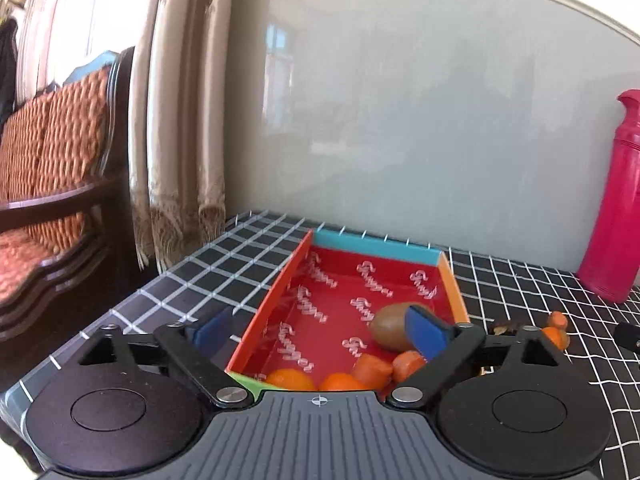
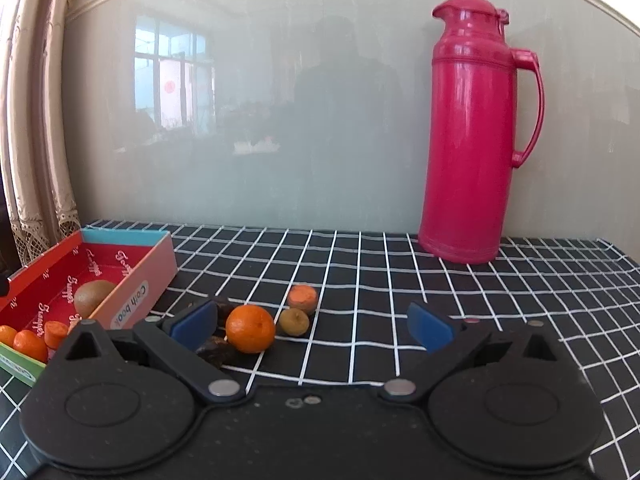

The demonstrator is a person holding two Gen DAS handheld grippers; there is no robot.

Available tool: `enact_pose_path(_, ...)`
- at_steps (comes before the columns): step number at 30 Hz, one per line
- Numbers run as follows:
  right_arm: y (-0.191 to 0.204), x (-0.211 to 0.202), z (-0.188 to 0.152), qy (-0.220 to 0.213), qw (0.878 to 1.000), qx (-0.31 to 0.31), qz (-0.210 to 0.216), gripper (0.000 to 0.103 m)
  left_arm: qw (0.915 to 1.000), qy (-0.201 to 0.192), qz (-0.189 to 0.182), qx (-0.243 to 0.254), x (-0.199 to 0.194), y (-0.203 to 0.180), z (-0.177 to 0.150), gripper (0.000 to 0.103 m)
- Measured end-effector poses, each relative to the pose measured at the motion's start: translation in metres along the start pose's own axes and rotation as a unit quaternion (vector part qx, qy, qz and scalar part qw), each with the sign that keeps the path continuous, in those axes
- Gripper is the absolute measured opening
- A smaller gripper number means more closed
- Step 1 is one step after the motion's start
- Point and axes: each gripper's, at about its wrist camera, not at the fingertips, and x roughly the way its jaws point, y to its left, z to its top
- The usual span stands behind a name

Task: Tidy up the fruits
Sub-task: 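Carry the mandarin with the left tool into the red box and open, then move the right tool to the pile and grasp a dark brown date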

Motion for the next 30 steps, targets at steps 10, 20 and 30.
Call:
enact_pose_path(10,-0.008,0.009,-0.005,0.032,0.997,0.051,0.04,0.103,0.9999,-0.006,-0.004,0.011,-0.003,-0.001,0.001,0.099)
enact_pose_path(20,0.017,0.006,-0.004,0.018,0.999,-0.03,-0.019,0.103,0.9999,-0.003,-0.008,0.006,-0.003,0.003,-0.001,0.099)
enact_pose_path(30,0.046,0.016,-0.01,0.027,0.996,-0.077,0.025,0.103,1.0,0.002,0.0,-0.005,-0.003,0.018,-0.002,0.099)
